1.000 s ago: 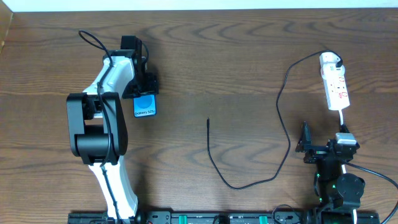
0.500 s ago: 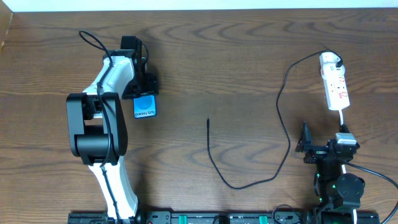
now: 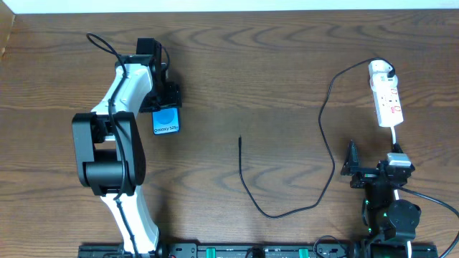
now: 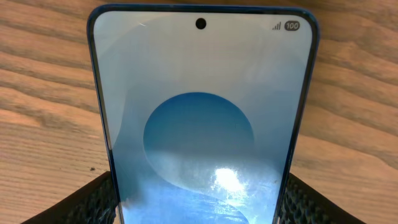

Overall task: Plug charger to phone and switch on socket
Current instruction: 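Lift the phone with the left gripper and tilt it upright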

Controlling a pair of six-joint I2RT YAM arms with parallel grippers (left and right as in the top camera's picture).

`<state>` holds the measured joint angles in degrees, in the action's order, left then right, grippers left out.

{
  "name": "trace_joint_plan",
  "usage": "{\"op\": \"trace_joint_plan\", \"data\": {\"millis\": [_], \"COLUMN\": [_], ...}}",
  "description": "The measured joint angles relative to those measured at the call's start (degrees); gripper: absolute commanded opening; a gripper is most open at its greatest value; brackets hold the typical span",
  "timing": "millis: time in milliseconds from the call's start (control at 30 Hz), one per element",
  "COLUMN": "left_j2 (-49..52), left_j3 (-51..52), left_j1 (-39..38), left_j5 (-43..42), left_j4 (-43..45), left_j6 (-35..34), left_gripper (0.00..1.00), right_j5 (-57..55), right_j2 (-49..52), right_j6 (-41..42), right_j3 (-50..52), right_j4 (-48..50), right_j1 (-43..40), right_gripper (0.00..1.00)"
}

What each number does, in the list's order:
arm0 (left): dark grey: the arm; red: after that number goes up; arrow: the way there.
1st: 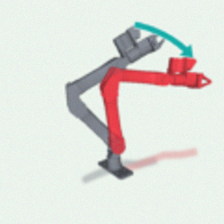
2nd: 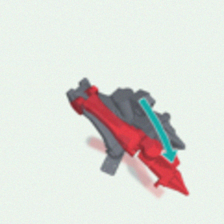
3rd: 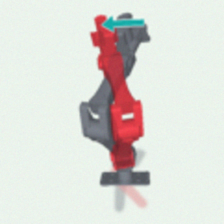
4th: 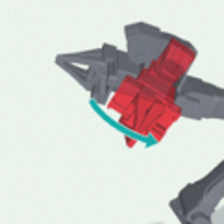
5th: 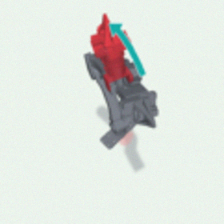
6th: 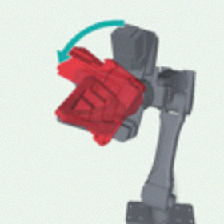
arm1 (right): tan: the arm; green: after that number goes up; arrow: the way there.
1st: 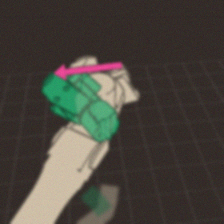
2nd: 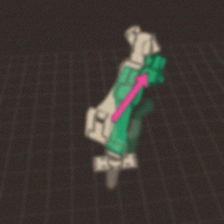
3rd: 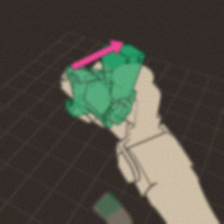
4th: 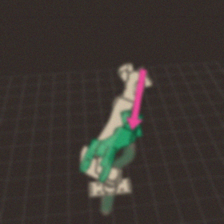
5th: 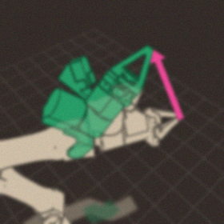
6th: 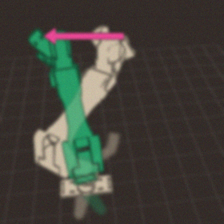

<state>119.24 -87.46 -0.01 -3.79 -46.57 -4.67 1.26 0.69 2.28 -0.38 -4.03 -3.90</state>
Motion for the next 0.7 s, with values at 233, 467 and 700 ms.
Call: {"op": "trace_joint_plan", "data": {"millis": [233, 467, 700], "left_j2": [-1.6, -5.4, -8.2], "left_j3": [0.0, 0.0, 0.0], "left_j1": [0.0, 0.0, 0.0], "left_j5": [-7.8, -20.6, -32.8], "left_j4": [-0.5, -0.5, -0.5], "left_j6": [0.0, -6.2, -19.6], "left_gripper": [0.07, 0.07, 0.07], "right_j5": [0.0, 0.0, 0.0], "right_j2": [0.0, 0.0, 0.0], "right_j6": [0.0, 0.0, 0.0], "right_j3": [0.0, 0.0, 0.0], "right_j4": [0.0, 0.0, 0.0], "right_j1": [0.0, 0.0, 0.0], "right_gripper": [0.99, 0.99, 0.99]}}
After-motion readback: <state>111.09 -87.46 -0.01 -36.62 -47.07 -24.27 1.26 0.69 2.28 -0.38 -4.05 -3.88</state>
